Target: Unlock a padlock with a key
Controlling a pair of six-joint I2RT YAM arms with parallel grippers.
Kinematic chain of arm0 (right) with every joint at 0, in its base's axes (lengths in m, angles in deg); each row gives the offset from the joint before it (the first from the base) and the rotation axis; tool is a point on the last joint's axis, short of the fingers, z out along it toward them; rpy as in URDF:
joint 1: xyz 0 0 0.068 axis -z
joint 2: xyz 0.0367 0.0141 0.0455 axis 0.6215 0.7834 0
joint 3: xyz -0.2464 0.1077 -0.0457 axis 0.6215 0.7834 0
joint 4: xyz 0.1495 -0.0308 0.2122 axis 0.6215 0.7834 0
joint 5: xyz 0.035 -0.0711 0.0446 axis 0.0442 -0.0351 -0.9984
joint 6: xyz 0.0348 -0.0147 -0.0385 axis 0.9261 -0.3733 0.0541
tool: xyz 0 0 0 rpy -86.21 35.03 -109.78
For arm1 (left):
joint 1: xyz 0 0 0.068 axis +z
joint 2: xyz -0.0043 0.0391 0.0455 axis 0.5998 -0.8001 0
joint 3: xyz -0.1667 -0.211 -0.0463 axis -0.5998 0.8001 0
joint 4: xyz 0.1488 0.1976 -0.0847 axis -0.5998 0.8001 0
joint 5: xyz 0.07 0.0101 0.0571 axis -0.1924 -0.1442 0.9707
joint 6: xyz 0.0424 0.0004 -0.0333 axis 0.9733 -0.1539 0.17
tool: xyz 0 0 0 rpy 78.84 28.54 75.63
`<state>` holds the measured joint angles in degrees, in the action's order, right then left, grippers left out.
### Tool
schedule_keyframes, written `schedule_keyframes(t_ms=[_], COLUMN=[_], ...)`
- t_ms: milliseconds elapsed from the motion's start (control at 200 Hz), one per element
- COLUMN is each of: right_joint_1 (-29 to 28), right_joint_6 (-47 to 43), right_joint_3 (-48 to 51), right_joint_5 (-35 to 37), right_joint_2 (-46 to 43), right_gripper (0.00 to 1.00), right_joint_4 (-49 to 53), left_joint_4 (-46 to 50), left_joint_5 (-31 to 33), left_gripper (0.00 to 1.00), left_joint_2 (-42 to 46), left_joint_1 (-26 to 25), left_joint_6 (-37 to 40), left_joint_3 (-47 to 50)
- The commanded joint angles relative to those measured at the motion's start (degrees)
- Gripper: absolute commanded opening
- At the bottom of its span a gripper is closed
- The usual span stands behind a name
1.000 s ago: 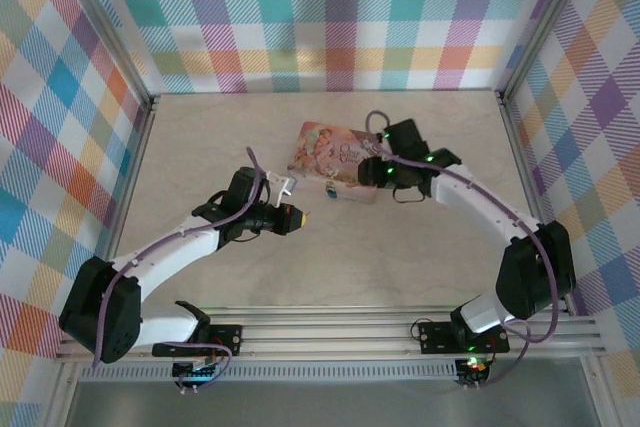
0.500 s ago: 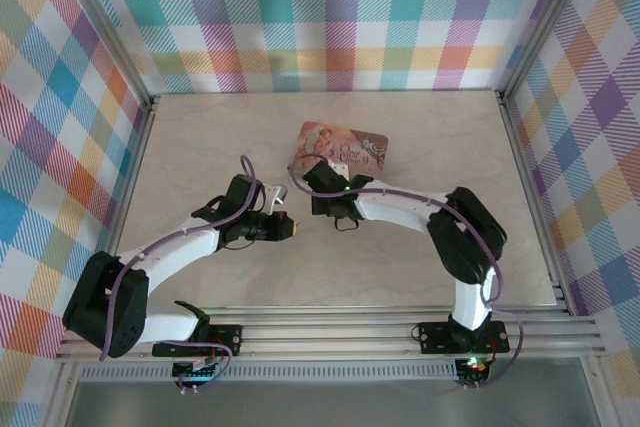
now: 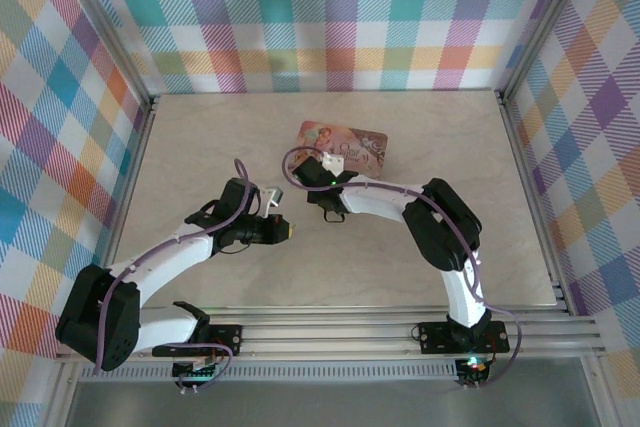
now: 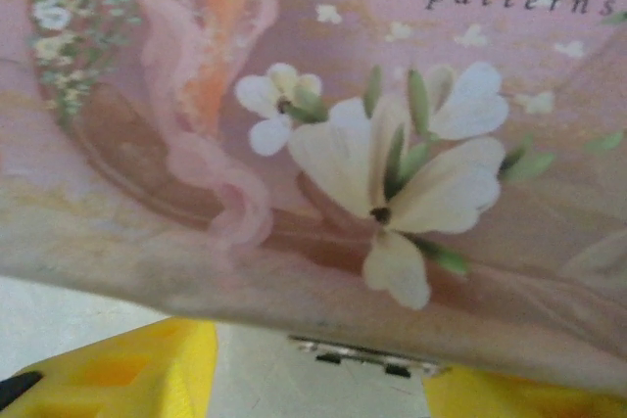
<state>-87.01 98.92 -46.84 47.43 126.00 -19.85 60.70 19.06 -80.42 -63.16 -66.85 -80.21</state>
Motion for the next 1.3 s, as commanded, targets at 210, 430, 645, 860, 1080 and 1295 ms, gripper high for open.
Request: schedule_keyframes(t_ms=[210,430,645,860,1080,1295], right_joint_1=[2.3,4.6,6.2,7.4,7.5,8.3], right_joint_6=[4.6,2.8,-0.5,-4.1,-12.9,-16.3], right_joint_3=[-1.6,-0.7,1.0,3.9,4.5,6.2], right_joint_5=[1.9,-0.7,-2.8,-6.9,-15.1,-24.7], right_joint_2=[2.8,2.9,2.6,0.7,-3.0,-7.7], right_gripper=[0.44,0.38,0.25,0.1,0.06,0.03], right_joint_4=[-1.4,-4.0,-6.7,-8.5,-3.1,4.3], left_joint_4=[0.0,-0.8,-2.7,-5.5,-5.7,-12.1], left_joint_5=[-1.3,-2.0,-3.6,-4.9,-5.5,-7.4], left_gripper=[0.0,0.0,0.0,0.0,0.0,0.0], left_joint_2=[0.4,-0.3,-0.8,-0.8,0.1,3.3], left_joint_1=[0.9,0.9,0.9,0.9,0.8,0.4], left_joint_6=[1.4,1.4,1.3,0.2,1.0,0.4], left_joint_3=[1.3,1.5,1.7,1.8,1.9,6.0])
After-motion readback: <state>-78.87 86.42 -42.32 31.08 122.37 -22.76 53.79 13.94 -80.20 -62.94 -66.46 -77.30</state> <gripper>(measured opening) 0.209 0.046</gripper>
